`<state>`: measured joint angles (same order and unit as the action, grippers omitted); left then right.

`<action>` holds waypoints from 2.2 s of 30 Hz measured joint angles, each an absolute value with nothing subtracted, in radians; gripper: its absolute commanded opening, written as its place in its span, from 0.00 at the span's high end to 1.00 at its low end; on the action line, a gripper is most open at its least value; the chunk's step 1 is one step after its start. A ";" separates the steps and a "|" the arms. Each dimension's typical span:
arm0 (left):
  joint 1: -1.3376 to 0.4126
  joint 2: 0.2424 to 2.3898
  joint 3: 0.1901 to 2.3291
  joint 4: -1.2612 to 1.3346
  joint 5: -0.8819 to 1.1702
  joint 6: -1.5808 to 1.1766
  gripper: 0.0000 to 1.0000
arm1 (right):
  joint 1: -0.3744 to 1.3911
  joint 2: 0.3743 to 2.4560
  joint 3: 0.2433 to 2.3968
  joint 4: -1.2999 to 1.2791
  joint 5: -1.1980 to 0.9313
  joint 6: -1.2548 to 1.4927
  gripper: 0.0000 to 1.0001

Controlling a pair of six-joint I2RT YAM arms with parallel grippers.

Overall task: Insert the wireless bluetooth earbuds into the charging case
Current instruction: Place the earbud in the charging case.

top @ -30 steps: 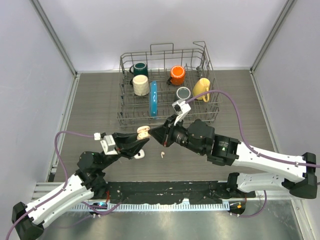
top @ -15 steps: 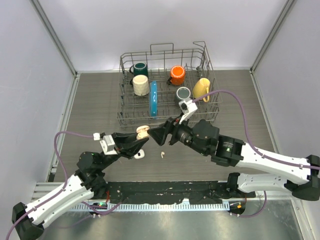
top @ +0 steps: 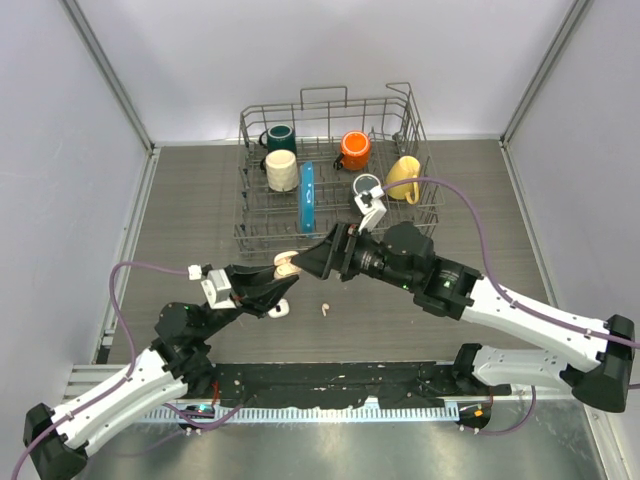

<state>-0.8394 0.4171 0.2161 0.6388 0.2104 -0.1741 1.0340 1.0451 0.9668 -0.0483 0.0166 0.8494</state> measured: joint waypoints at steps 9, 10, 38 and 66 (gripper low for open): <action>-0.839 0.433 0.216 0.640 0.217 -0.174 1.00 | 0.994 1.129 0.907 0.073 -0.177 0.988 0.14; -0.839 0.434 0.216 0.640 0.218 -0.174 1.00 | 0.991 1.136 0.897 0.094 -0.192 1.003 0.14; -0.838 0.439 0.217 0.673 0.216 -0.173 1.00 | 0.968 1.238 0.863 0.325 -0.414 1.135 0.29; -0.838 0.432 0.217 0.655 0.216 -0.172 1.00 | 0.966 1.224 0.837 0.360 -0.407 1.182 0.57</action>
